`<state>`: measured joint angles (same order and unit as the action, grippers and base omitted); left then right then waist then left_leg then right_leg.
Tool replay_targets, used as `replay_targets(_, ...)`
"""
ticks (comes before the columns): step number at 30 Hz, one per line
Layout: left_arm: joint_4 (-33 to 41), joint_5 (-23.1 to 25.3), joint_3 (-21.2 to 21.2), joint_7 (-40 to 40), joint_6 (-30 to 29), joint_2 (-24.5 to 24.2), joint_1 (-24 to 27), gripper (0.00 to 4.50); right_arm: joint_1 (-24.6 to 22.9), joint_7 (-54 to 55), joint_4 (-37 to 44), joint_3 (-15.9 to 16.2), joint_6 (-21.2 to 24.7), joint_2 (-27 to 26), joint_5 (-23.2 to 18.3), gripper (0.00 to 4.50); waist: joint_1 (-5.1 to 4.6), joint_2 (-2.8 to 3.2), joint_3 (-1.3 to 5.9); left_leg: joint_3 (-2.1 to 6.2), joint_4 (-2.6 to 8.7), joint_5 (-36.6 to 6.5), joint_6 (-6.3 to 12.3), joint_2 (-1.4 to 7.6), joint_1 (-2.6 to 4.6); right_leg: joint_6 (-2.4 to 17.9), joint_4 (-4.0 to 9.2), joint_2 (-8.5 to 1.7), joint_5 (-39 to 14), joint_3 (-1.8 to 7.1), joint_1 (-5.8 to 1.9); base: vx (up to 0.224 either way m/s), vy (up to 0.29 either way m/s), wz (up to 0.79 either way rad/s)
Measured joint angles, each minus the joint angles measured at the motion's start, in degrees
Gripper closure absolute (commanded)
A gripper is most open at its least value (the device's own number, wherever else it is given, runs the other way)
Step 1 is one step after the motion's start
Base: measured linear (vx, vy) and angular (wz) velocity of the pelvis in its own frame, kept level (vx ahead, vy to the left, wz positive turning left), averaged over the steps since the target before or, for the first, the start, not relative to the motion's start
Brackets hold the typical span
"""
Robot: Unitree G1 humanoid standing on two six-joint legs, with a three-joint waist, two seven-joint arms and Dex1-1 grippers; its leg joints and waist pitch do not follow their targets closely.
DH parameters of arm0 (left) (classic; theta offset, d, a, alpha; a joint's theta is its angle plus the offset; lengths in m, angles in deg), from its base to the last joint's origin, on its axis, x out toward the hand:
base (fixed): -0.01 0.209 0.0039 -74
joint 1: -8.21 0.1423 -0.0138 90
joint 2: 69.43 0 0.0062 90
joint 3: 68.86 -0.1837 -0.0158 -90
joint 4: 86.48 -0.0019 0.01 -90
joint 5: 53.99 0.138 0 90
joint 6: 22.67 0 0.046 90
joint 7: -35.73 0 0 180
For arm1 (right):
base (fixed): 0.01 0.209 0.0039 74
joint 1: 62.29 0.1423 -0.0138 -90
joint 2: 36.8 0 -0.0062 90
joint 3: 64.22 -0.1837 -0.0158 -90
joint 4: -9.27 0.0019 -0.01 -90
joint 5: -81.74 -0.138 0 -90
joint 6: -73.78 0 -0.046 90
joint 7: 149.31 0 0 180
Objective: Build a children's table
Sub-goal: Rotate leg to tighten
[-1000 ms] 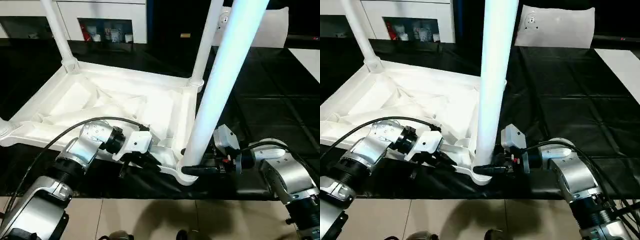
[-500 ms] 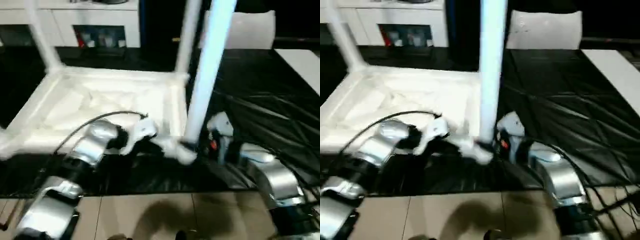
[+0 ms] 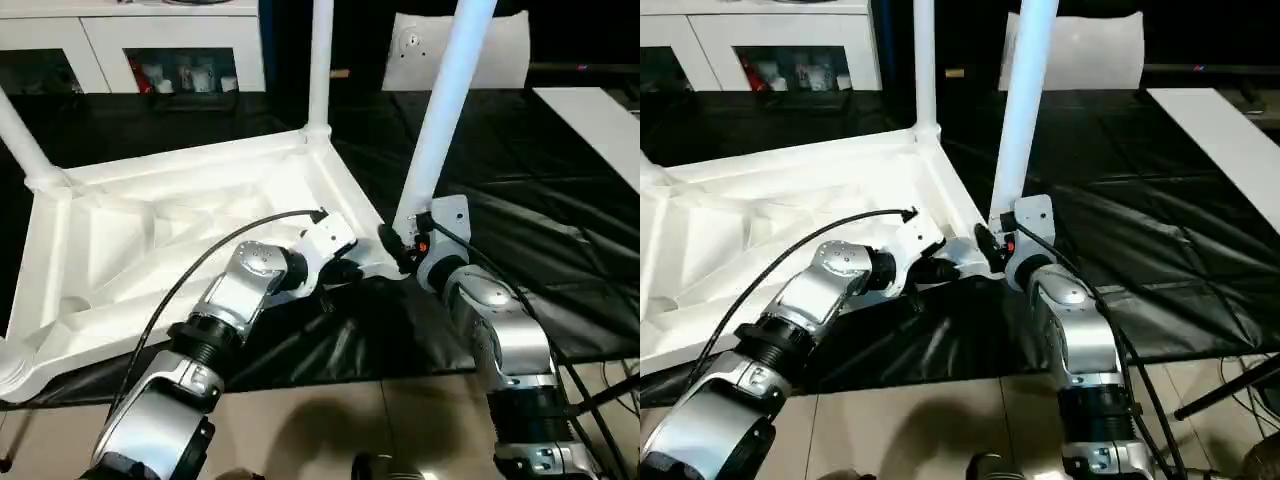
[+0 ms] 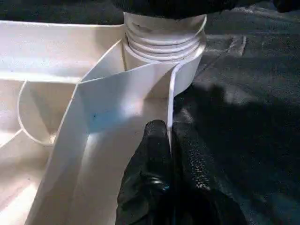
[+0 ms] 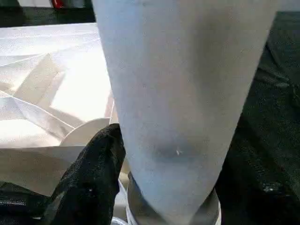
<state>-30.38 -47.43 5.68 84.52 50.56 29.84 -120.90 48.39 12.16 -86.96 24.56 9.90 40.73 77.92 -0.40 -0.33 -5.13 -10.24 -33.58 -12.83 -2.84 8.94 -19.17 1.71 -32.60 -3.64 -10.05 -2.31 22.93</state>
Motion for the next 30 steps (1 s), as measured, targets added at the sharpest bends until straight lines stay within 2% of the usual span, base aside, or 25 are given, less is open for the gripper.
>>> replay_targets(2,1.52,-0.24,-0.53,1.95,1.54,-1.57,0.81,4.50,-1.28,-3.79,1.43,0.91,-1.09,1.83,-0.59,1.36,0.01,-0.07,-0.05,-0.01,0.39,0.00,-0.02,0.00,-0.10,-0.01,-0.08,0.02,0.03,-0.04,0.13,0.000,0.000,0.00)
replay_targets(3,1.98,-0.26,-0.56,2.57,1.82,-1.90,1.04,4.50,-1.67,-5.00,1.74,1.04,-1.57,2.40,-0.77,1.28,0.06,-0.07,-0.05,0.00,0.52,0.01,-0.02,0.00,-0.09,-0.04,-0.10,0.03,0.18,-0.08,0.16,0.000,0.000,0.00)
replay_targets(4,2.20,-0.24,-0.60,3.09,2.19,-2.29,1.13,4.50,-1.77,-5.93,1.83,1.13,-1.88,2.84,-0.89,1.00,0.07,-0.07,-0.04,0.00,0.58,0.02,0.00,0.01,-0.06,-0.15,-0.20,0.03,0.36,-0.07,0.21,0.000,0.000,0.00)
replay_targets(8,4.28,-0.30,-1.39,8.40,6.97,-6.75,2.58,4.50,-3.33,-14.21,3.18,3.40,-4.45,7.77,-3.16,0.79,0.24,-0.04,-0.04,0.05,0.94,0.22,0.30,0.37,-0.10,-0.30,-0.45,0.36,0.20,-0.25,0.54,0.000,0.000,0.00)
replay_targets(9,4.44,-0.91,-1.82,10.72,9.33,-8.28,3.14,4.50,-3.75,-17.86,3.50,3.99,-5.50,9.98,-3.97,0.55,0.21,-0.03,-0.03,0.07,1.06,0.22,0.31,0.45,-0.22,-0.25,-0.51,0.43,0.08,-0.32,0.71,0.000,0.000,0.00)
replay_targets(13,5.71,-2.73,-1.92,16.20,12.26,-11.09,4.12,4.50,-4.46,-25.85,3.69,5.11,-6.75,13.71,-5.84,0.37,0.68,0.06,0.01,0.12,1.16,0.23,0.32,0.60,-0.71,0.12,-0.69,0.51,-0.16,-0.57,1.20,0.000,0.000,0.00)
replay_targets(14,6.10,-3.06,-1.95,17.83,12.65,-11.86,4.44,4.50,-4.47,-28.05,3.68,5.52,-6.81,14.84,-6.26,0.20,0.71,0.06,0.01,0.17,1.14,0.23,0.32,0.61,-0.79,0.17,-0.69,0.51,-0.19,-0.63,1.23,0.000,0.000,0.00)
replay_targets(22,5.90,-5.30,-4.68,29.36,17.95,-16.08,4.84,4.50,-4.57,-45.14,3.29,8.09,-10.25,23.86,-10.27,0.20,2.37,-0.16,-0.12,0.23,0.75,0.22,0.31,0.57,-0.83,0.42,-0.66,0.35,-0.12,-0.75,1.02,0.000,0.000,0.00)
replay_targets(23,5.86,-5.46,-4.93,30.68,18.47,-16.60,4.83,4.50,-4.58,-47.21,3.24,8.29,-10.38,24.45,-10.74,0.45,2.42,-0.20,-0.14,0.21,0.69,0.22,0.31,0.59,-0.83,0.44,-0.68,0.34,-0.11,-0.75,0.99,0.000,0.000,0.00)
replay_targets(26,5.86,-5.76,-5.53,33.63,19.79,-17.58,4.71,4.50,-4.57,-51.77,3.14,8.83,-10.52,26.03,-12.06,0.54,2.67,-0.28,-0.19,0.20,0.56,0.22,0.31,0.62,-0.83,0.46,-0.75,0.31,-0.10,-0.80,0.99,0.000,0.000,0.00)
replay_targets(30,5.31,-5.90,-5.90,36.40,21.23,-18.21,4.36,4.50,-4.07,-55.66,2.34,9.50,-10.75,27.09,-12.78,1.04,3.02,-0.45,-0.29,0.19,0.41,0.22,0.31,0.67,-0.86,0.46,-0.90,0.28,-0.10,-0.86,0.98,0.000,0.000,0.00)
